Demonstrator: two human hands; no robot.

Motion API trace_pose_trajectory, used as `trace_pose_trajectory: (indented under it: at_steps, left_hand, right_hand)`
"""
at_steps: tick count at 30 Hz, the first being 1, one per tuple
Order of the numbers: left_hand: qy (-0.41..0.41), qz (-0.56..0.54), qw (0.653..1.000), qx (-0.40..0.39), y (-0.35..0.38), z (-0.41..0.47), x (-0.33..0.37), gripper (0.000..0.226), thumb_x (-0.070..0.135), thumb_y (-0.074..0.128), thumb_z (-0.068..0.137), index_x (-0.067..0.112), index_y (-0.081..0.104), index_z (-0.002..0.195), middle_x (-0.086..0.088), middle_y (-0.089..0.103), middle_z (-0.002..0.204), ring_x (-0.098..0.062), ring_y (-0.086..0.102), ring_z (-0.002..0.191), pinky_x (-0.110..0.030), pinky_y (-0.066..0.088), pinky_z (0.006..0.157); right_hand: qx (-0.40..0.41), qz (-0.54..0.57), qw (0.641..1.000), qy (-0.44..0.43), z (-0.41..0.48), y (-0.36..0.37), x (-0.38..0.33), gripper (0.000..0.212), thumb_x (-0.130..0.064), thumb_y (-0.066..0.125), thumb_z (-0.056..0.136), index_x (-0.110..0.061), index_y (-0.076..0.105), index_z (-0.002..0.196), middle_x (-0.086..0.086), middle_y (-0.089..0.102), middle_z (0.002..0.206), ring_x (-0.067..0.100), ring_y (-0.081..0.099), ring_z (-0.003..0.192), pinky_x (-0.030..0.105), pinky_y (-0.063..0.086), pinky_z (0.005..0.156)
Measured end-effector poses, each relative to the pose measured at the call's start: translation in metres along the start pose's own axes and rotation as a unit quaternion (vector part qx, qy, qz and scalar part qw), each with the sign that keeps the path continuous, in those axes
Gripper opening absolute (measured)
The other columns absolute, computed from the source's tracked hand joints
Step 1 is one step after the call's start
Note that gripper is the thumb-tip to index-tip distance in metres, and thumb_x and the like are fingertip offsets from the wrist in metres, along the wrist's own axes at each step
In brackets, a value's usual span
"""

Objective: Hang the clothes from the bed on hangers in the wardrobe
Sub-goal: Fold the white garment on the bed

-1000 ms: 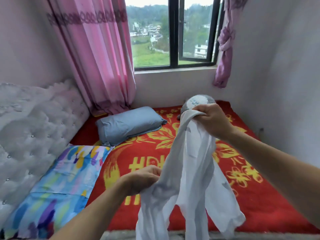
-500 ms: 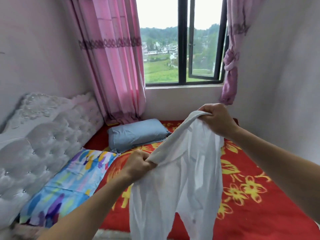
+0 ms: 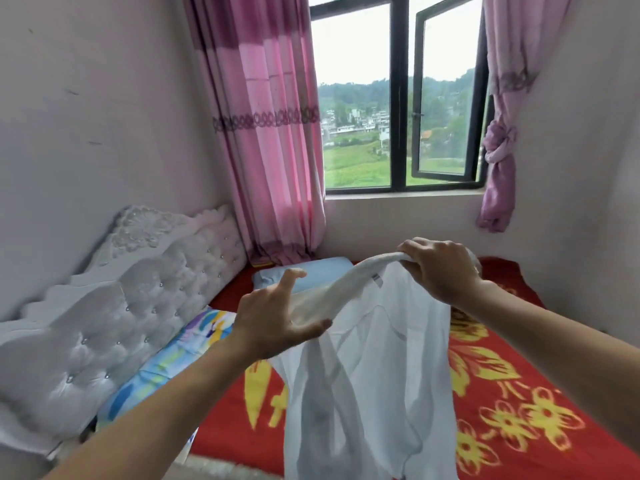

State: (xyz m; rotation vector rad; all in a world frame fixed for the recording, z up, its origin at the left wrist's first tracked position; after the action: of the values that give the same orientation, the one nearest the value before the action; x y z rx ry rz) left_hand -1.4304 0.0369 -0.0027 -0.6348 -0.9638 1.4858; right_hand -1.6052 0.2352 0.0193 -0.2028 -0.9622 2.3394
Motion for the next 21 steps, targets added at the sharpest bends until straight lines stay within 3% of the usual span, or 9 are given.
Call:
trace_pose_trajectory:
  at_steps: [2, 3, 5, 7, 9, 13, 16, 21]
  left_hand:
    - [-0.005, 0.031, 0.999, -0.029, -0.01, 0.005, -0.006, 0.098, 0.098, 0.033, 0.047, 0.036, 0.046, 0.121, 0.006, 0.066, 0.084, -0.022, 0.064, 0.093, -0.034, 0.044, 0.077]
    - [-0.011, 0.043, 0.999, -0.032, -0.017, 0.01, -0.012, 0.09, 0.097, 0.033, 0.049, 0.035, 0.053, 0.11, 0.004, 0.068, 0.088, -0.023, 0.064, 0.095, -0.034, 0.045, 0.078]
    - [-0.031, 0.077, 0.996, -0.027, -0.032, 0.018, -0.028, 0.057, 0.083, 0.049, 0.065, 0.027, 0.052, 0.073, 0.0, 0.069, 0.091, -0.027, 0.063, 0.098, -0.036, 0.047, 0.078]
    - [-0.049, 0.103, 0.993, -0.009, -0.05, 0.02, -0.041, 0.046, 0.061, 0.064, 0.077, 0.023, 0.044, 0.06, -0.003, 0.069, 0.089, -0.029, 0.062, 0.098, -0.036, 0.046, 0.074]
    - [-0.063, 0.106, 0.992, 0.031, -0.07, 0.022, -0.052, 0.042, 0.048, 0.07, 0.076, 0.021, 0.046, 0.056, -0.003, 0.067, 0.077, -0.03, 0.063, 0.087, -0.033, 0.042, 0.066]
    - [-0.105, 0.006, 0.992, 0.066, -0.1, 0.028, -0.082, 0.033, 0.045, 0.07, 0.062, 0.019, 0.052, 0.052, 0.004, 0.056, 0.052, -0.027, 0.056, 0.062, -0.031, 0.039, 0.058]
    - [-0.127, -0.146, 0.98, 0.036, -0.105, 0.038, -0.109, 0.025, 0.047, 0.07, 0.056, 0.024, 0.064, 0.065, 0.006, 0.064, 0.052, -0.019, 0.055, 0.05, -0.034, 0.046, 0.061]
    - [-0.163, -0.177, 0.969, -0.055, -0.069, 0.051, -0.131, 0.016, 0.022, 0.082, 0.065, 0.014, 0.068, 0.064, 0.0, 0.065, 0.051, -0.017, 0.055, 0.046, -0.032, 0.047, 0.06]
  right_hand:
    - [0.016, 0.0, 1.0, -0.013, 0.005, -0.011, -0.003, 0.025, -0.037, 0.046, 0.09, -0.021, 0.064, 0.088, -0.002, 0.067, 0.08, 0.035, 0.065, 0.06, 0.035, 0.048, 0.051]
    - [0.014, 0.0, 1.0, -0.014, 0.007, -0.015, -0.005, 0.017, -0.031, 0.052, 0.089, -0.02, 0.065, 0.088, -0.001, 0.067, 0.082, 0.035, 0.065, 0.062, 0.036, 0.049, 0.053]
    - [-0.004, 0.002, 1.0, 0.007, 0.008, -0.02, -0.001, 0.005, -0.021, 0.063, 0.085, -0.018, 0.066, 0.088, 0.001, 0.065, 0.084, 0.035, 0.065, 0.066, 0.038, 0.051, 0.057]
    - [-0.044, 0.021, 0.997, 0.052, 0.008, -0.023, 0.004, 0.008, -0.023, 0.067, 0.084, -0.016, 0.067, 0.085, 0.002, 0.063, 0.084, 0.033, 0.064, 0.072, 0.036, 0.049, 0.062]
    - [-0.121, 0.092, 0.984, 0.097, 0.008, -0.028, 0.004, 0.013, -0.028, 0.072, 0.081, -0.017, 0.067, 0.078, 0.0, 0.065, 0.077, 0.025, 0.062, 0.071, 0.031, 0.043, 0.06]
    - [-0.266, 0.315, 0.902, 0.131, 0.013, -0.06, -0.014, 0.012, -0.024, 0.081, 0.075, -0.016, 0.072, 0.07, -0.003, 0.063, 0.062, 0.01, 0.054, 0.057, 0.027, 0.043, 0.054]
    - [-0.281, 0.364, 0.879, 0.129, 0.027, -0.083, -0.013, 0.011, -0.025, 0.078, 0.077, -0.014, 0.077, 0.079, 0.007, 0.071, 0.071, 0.012, 0.06, 0.059, 0.032, 0.049, 0.056]
    - [-0.268, 0.343, 0.872, 0.222, 0.041, -0.027, 0.023, 0.019, -0.031, 0.076, 0.08, -0.012, 0.075, 0.077, 0.002, 0.066, 0.064, 0.007, 0.058, 0.049, 0.02, 0.045, 0.044]
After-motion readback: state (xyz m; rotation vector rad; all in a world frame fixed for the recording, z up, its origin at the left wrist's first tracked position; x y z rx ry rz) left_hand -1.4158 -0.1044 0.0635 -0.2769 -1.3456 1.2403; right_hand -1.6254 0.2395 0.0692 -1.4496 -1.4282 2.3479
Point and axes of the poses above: each hand's wrist, its own z-axis towards the middle knuckle, its own y-axis out of the palm, x = y × z, the point moved 7 cm from there along z, towards the middle knuckle
